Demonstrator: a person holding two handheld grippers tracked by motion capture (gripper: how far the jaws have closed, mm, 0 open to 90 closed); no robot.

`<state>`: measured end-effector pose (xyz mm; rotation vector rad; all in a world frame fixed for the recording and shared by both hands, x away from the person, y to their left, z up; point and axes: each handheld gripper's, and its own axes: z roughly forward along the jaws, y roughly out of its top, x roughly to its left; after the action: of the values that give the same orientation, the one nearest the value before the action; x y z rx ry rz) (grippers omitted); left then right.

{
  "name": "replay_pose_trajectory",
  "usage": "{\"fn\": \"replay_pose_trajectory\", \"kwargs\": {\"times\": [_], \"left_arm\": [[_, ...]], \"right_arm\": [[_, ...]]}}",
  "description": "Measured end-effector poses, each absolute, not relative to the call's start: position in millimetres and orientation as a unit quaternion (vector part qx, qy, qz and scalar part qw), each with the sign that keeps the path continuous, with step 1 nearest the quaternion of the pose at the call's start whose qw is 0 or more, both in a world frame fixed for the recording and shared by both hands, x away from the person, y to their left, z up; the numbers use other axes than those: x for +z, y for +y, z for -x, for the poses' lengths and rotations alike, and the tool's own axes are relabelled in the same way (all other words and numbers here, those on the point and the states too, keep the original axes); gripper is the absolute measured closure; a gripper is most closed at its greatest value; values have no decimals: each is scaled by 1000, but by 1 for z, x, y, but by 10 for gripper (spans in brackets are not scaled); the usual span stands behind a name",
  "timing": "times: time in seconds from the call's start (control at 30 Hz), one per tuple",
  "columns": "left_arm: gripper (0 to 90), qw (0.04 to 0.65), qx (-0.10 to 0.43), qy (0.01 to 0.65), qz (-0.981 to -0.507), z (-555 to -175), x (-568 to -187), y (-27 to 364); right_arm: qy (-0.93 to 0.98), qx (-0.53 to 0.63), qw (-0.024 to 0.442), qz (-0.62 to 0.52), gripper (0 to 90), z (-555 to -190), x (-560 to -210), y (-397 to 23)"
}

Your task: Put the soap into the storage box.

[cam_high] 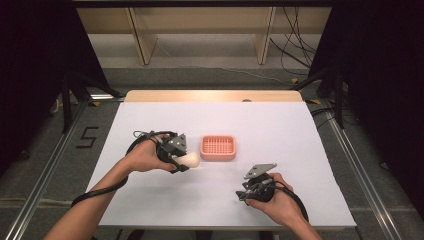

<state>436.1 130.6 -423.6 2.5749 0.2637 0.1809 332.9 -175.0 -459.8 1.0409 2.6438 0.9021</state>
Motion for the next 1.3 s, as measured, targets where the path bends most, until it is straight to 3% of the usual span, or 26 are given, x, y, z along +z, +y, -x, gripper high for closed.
{"fn": "replay_pose_trajectory", "kwargs": {"times": [1.3], "left_arm": [[489, 278, 79, 89, -953, -457, -415, 112]], "right_arm": [[876, 317, 104, -348, 597, -333, -457, -184]]}}
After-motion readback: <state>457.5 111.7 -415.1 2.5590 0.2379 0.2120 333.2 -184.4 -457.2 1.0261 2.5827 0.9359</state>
